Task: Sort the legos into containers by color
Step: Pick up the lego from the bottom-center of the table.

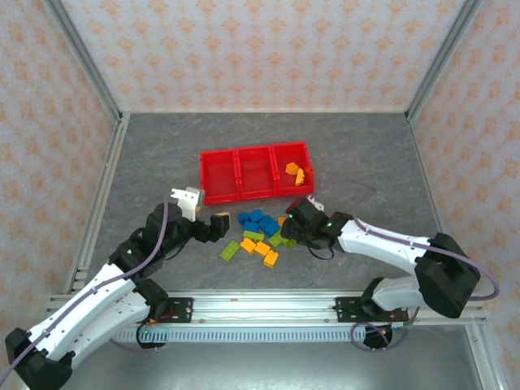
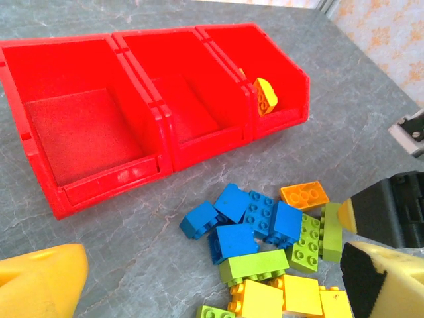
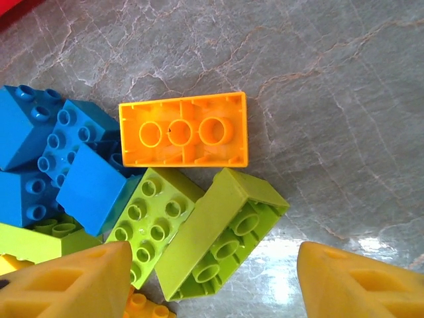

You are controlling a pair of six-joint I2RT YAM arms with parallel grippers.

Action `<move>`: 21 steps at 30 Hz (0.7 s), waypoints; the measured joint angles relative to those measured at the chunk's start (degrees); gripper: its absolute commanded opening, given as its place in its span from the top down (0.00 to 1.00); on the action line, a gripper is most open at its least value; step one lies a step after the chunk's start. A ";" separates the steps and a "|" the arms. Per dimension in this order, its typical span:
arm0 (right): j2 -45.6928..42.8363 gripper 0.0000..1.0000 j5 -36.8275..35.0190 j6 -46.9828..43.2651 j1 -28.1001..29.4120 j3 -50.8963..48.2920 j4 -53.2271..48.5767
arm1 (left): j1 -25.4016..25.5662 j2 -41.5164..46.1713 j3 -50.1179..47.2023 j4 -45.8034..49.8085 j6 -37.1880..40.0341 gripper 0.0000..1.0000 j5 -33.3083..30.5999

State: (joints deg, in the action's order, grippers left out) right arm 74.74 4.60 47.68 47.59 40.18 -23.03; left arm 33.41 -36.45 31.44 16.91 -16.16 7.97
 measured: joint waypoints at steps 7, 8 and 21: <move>4.31 0.45 -0.37 0.15 0.00 -1.49 2.58 | 0.00 0.11 0.00 0.00 0.15 0.01 0.17; 5.25 0.47 -0.61 -0.28 0.00 -1.44 2.97 | 0.00 0.09 0.00 0.00 0.15 0.01 0.17; 4.63 0.49 -6.97 -7.96 -0.02 1.05 -3.19 | 0.00 0.24 0.00 0.00 0.17 0.01 0.63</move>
State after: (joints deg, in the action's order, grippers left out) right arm 79.37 -2.37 39.72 47.57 41.23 -26.22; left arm 33.41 -36.21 31.44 16.91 -15.99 8.60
